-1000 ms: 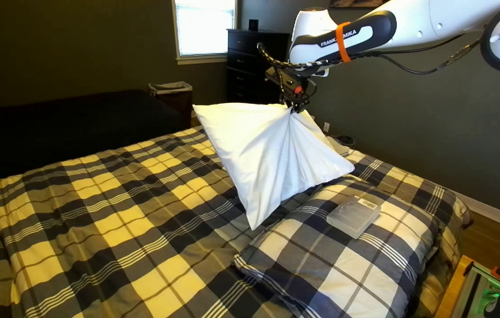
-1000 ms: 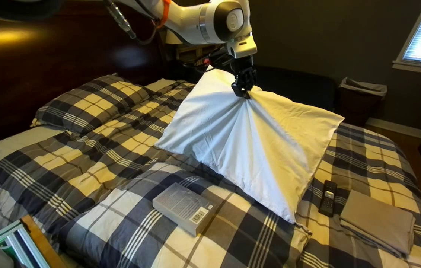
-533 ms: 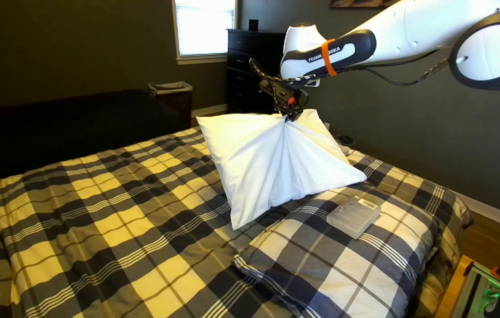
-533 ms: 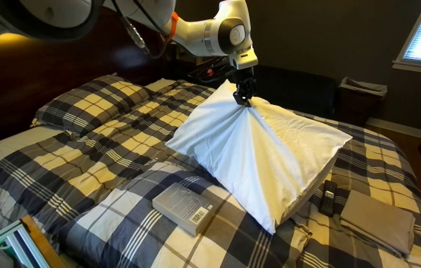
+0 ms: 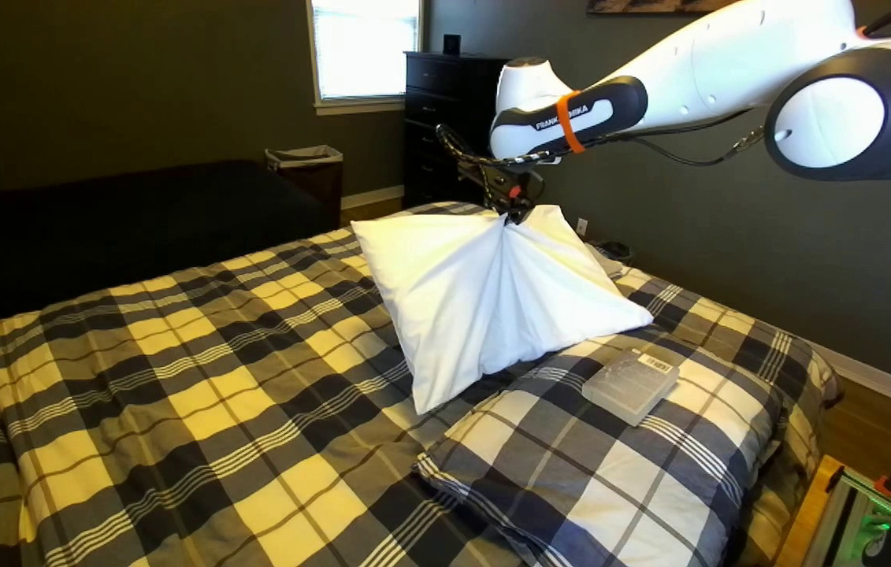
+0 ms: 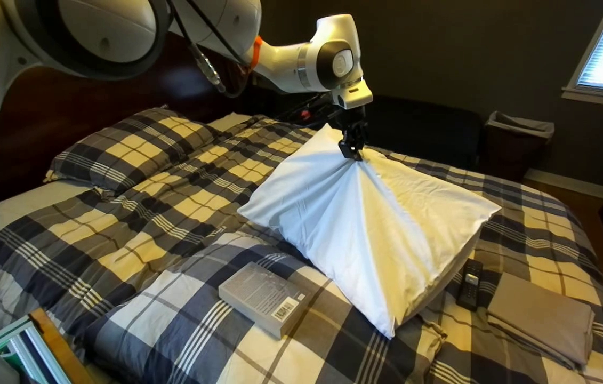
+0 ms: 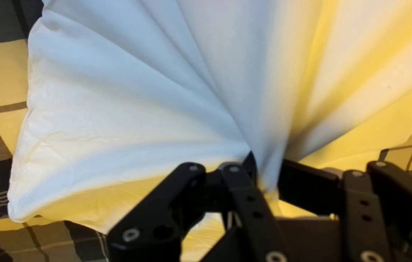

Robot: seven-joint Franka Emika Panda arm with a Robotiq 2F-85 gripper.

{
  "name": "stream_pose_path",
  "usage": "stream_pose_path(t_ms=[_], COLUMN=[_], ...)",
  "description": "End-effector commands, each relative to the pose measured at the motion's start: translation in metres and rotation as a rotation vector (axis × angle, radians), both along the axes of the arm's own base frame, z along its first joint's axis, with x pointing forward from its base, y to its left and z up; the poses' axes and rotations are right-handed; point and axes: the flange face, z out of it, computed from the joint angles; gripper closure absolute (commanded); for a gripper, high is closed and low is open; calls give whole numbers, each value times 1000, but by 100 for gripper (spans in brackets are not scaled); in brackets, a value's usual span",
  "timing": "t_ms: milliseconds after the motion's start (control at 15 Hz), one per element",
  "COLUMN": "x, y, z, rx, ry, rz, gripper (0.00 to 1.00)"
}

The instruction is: Move the white pillow forward, remove the book from the pillow and put it on the bed

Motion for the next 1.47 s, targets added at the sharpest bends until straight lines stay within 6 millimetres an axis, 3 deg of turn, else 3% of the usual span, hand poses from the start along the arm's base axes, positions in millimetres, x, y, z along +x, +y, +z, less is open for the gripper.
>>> stream_pose_path(t_ms=[0, 400, 733, 800, 867, 1133, 1400], x=[9, 13, 15, 15, 15, 7, -19], y=[-2, 8, 10, 8, 7, -6, -20], z=[21, 41, 36, 33, 30, 36, 50], rx=[-54, -98, -91, -90, -85, -88, -70], ry=[-32, -43, -26, -23, -17, -3, 67], rz=[50, 144, 161, 152, 151, 126, 129], gripper=[100, 100, 100, 75, 75, 45, 14])
